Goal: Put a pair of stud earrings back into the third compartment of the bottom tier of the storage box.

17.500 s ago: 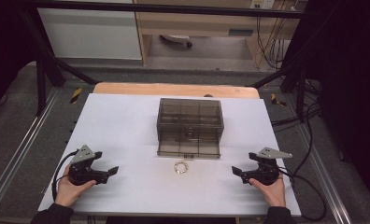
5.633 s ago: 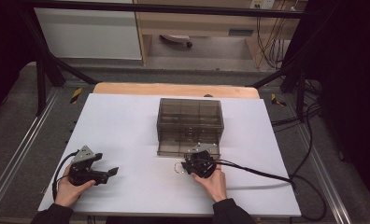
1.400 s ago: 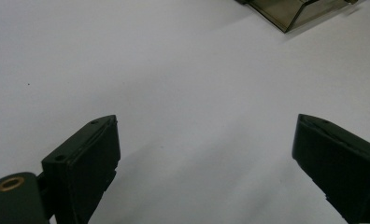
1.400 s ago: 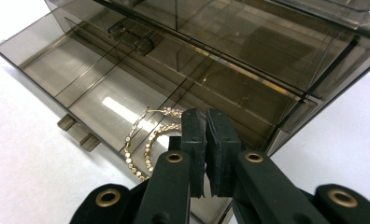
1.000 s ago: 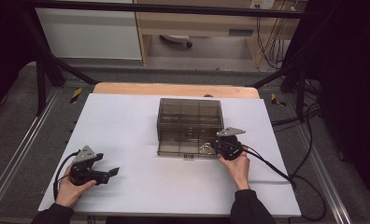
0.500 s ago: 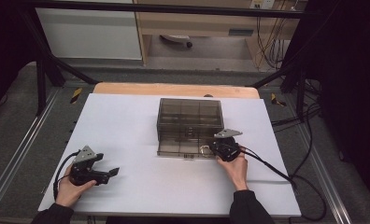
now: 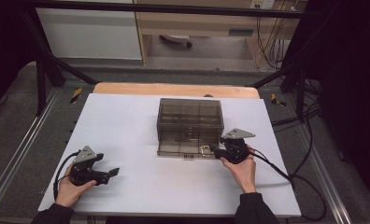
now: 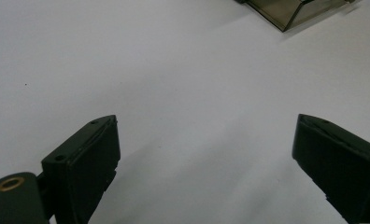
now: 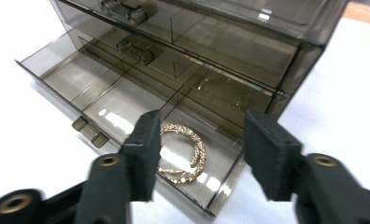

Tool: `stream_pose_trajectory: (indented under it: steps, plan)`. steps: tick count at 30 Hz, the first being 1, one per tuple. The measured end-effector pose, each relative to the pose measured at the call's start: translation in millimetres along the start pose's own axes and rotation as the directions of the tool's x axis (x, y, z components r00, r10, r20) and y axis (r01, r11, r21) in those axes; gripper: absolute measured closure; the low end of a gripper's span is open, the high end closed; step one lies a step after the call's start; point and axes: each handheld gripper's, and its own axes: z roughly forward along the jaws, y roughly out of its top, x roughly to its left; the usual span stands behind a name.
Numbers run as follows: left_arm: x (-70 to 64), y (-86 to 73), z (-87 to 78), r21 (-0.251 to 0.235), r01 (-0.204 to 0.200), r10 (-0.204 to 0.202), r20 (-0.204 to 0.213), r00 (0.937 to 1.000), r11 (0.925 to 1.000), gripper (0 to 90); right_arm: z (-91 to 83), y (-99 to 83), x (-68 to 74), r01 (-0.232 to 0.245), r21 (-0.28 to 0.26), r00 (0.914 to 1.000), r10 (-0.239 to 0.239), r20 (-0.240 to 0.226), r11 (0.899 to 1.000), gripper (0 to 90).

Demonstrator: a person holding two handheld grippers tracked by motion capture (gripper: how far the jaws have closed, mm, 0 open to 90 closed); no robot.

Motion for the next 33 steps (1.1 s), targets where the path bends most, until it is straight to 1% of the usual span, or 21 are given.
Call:
stream_pose_trajectory:
  steps: [3,4,7,9,13,19,22,25,28,29,30,33]
  plan:
    - [-0.4,0.1,0.2,0.001,-0.001,0.001,0.001,1.0,1.0,7.5,-6.8,-3.7,-2.7,-0.006,-0.023,1.0,0.006,-0.006,1.0,29.8]
    - [-0.6,0.1,0.3,0.002,-0.001,0.001,0.001,1.0,1.0,7.5,-9.1,-5.1,-4.6,-0.01,-0.028,0.9999,0.01,-0.01,1.0,26.9]
    - [-0.6,0.0,0.6,0.001,0.001,-0.001,0.001,1.0,1.0,7.5,-16.7,-9.8,-11.8,-0.038,-0.043,0.9985,0.036,-0.042,0.998,20.0]
    - [-0.5,-0.1,0.5,0.002,0.002,-0.002,0.001,1.0,1.0,7.5,-21.1,-13.7,-16.1,-0.059,-0.043,0.9963,0.056,-0.065,0.997,15.4]
    - [-0.6,-0.1,0.6,0.002,0.003,-0.003,0.001,1.0,1.0,7.5,-28.7,-23.5,-22.7,-0.068,-0.036,0.9936,0.065,-0.092,0.997,9.4]
    - [-1.0,-0.1,0.7,0.002,0.001,-0.001,0.002,1.0,1.0,7.4,-35.8,-38.9,-29.7,-0.083,-0.026,0.9917,0.08,-0.101,0.996,3.7]
    - [-1.2,-0.2,0.8,0.003,0.001,-0.001,0.003,1.0,1.0,7.4,-36.8,-46.6,-32.4,-0.085,-0.004,0.9915,0.084,-0.099,0.996,1.2]
    - [-1.4,-0.1,0.9,0.003,-0.001,0.001,0.005,1.0,1.0,7.3,-38.0,-54.9,-34.5,-0.071,0.019,0.993,0.072,-0.094,0.997,0.5]
    - [-1.8,-0.1,1.2,0.005,-0.003,0.003,0.007,1.0,1.0,7.3,-39.8,-62.2,-37.4,-0.06,0.02,0.9927,0.062,-0.104,0.998,0.5]
    - [-2.0,-0.1,1.3,0.004,-0.003,0.003,0.007,1.0,1.0,7.3,-40.2,-64.3,-38.5,-0.061,0.017,0.993,0.062,-0.1,0.998,0.5]
    - [-2.2,0.0,1.3,0.003,-0.003,0.003,0.007,1.0,1.0,7.3,-40.5,-66.1,-39.2,-0.071,0.017,0.9923,0.073,-0.1,0.997,0.5]
    - [-2.5,0.0,1.2,0.003,-0.005,0.005,0.009,0.9999,1.0,7.3,-41.2,-71.3,-41.6,-0.069,0.026,0.9926,0.072,-0.098,0.997,0.5]
